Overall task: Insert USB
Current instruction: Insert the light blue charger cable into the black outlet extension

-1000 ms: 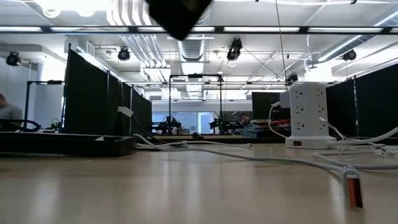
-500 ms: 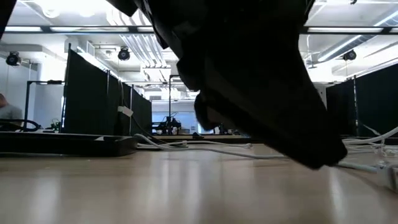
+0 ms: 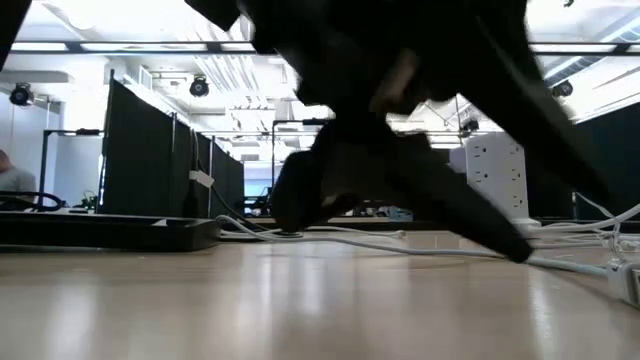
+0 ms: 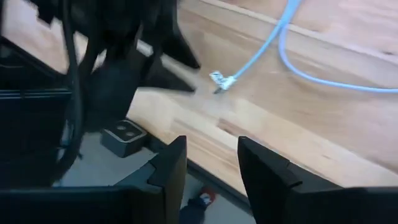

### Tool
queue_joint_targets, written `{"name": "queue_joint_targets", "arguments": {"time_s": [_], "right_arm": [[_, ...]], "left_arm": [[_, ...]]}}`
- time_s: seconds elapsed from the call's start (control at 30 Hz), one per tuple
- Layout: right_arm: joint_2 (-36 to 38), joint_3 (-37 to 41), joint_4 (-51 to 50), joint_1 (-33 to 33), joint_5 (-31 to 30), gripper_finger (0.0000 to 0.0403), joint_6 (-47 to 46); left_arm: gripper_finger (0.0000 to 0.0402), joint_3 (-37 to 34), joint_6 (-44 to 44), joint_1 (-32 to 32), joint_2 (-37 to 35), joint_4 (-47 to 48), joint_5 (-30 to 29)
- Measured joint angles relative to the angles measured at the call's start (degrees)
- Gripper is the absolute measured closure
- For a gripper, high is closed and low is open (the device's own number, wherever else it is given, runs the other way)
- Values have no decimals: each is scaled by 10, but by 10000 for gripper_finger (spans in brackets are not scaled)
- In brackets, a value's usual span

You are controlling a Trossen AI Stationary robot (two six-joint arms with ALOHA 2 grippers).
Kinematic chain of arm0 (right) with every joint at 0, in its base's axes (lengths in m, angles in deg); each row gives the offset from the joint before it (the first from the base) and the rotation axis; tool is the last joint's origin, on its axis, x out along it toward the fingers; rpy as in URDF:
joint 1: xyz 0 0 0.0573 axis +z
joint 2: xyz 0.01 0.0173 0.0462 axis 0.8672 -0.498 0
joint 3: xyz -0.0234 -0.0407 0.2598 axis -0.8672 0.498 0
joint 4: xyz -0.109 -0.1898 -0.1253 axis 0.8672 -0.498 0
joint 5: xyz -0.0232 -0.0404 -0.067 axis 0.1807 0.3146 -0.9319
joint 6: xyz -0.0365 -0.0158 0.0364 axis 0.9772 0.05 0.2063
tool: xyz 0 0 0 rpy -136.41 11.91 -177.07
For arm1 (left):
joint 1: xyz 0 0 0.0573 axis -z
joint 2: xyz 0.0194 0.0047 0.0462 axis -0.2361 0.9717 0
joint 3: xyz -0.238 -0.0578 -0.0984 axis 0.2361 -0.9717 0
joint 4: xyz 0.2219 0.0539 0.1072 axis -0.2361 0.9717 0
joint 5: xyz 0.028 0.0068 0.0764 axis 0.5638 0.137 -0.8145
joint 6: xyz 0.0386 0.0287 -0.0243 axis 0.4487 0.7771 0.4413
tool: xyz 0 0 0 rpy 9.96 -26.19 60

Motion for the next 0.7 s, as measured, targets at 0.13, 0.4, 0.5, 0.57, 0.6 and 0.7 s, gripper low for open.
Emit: {"name": "queue_joint_targets", "arguments": {"time_s": [0.13,0.4,0.5,0.57,0.6,0.7], "right_arm": [[0,0,-22,9,0,255,0],[0,0,-34,15,1,236,25],[1,0,-44,15,0,235,30],[1,0,-49,15,0,237,30],[1,0,-54,15,0,237,30],[1,0,-60,15,0,240,33]], "left_arm": [[223,0,-51,-18,0,-46,-2],[196,0,-96,-34,9,-72,-52],[204,0,-117,-31,27,-71,-49],[212,0,-132,-30,36,-77,-44],[216,1,-135,-30,38,-81,-41],[230,7,-137,-29,48,-80,-38]]}}
